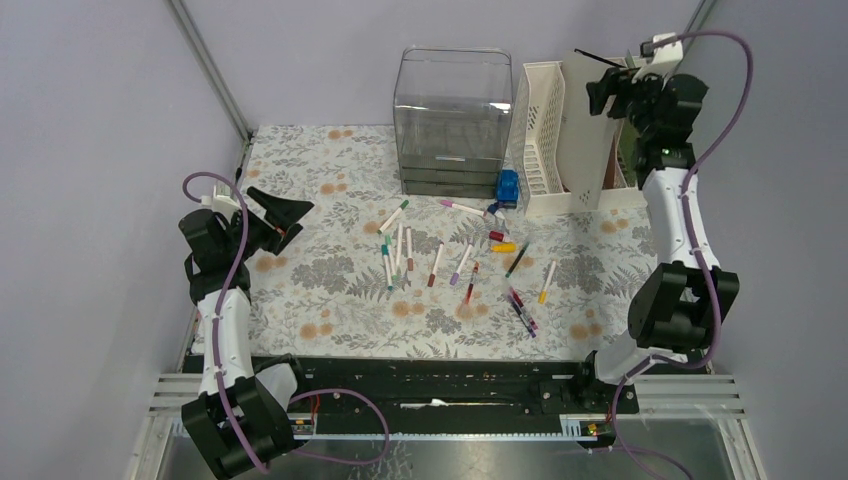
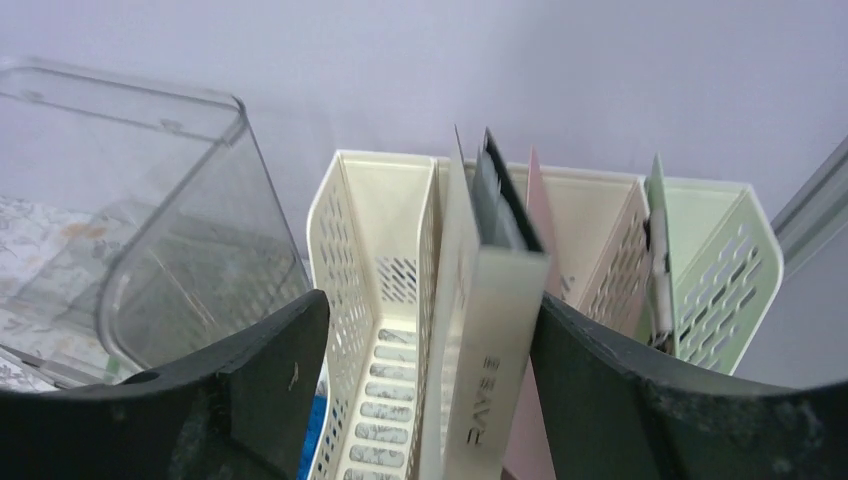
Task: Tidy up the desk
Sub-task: Place the folder in the storage box.
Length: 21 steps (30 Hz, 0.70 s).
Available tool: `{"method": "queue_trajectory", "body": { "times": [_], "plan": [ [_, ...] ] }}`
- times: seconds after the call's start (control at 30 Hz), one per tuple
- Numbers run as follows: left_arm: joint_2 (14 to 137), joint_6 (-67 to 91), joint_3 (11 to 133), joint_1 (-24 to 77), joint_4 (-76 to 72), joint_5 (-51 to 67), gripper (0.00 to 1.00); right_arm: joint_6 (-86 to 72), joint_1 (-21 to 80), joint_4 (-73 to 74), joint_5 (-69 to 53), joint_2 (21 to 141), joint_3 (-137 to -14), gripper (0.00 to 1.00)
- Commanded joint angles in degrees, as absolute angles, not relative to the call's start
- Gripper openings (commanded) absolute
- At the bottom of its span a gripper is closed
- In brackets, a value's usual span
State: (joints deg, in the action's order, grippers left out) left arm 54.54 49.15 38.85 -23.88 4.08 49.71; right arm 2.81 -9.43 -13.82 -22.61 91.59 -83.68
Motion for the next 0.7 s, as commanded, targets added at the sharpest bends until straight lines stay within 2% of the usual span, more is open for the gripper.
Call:
{"method": "queue_trajectory", "body": {
  "times": [0.0,0.07,0.23,0.33,0.47,0.53,0.67],
  "plan": [
    [54.2,49.33,39.56,-23.71,0.29,49.92,0.99,4.43,-9.79,-0.7,-25.2,94.35,-93.1,0.79],
    [54.36,49.44,39.56,-23.66,0.19,50.04,0.99,3.85,-10.01,3.69,-25.23,96.46,-96.79,0.76],
    [54.58,49.39,39.72,-23.72,0.23,50.32,0.99,2.21,-10.28,10.36,-24.75,101.03,-104.15,0.53],
    [54.58,49.35,39.77,-23.64,0.18,50.32,0.99,2.24,-10.25,12.44,-24.37,102.58,-106.8,0.46],
    [54.58,49.65,39.73,-23.69,0.22,50.23,0.99,2.63,-10.24,13.95,-23.03,103.4,-109.13,0.12],
    [54.54,49.82,39.86,-23.66,0.19,50.19,0.99,2.78,-10.27,13.1,-22.34,102.73,-109.48,0.0],
    [54.42,50.32,40.44,-23.67,0.18,50.61,0.99,2.2,-10.53,7.83,-21.27,99.17,-108.07,0.0]
  ]
}}
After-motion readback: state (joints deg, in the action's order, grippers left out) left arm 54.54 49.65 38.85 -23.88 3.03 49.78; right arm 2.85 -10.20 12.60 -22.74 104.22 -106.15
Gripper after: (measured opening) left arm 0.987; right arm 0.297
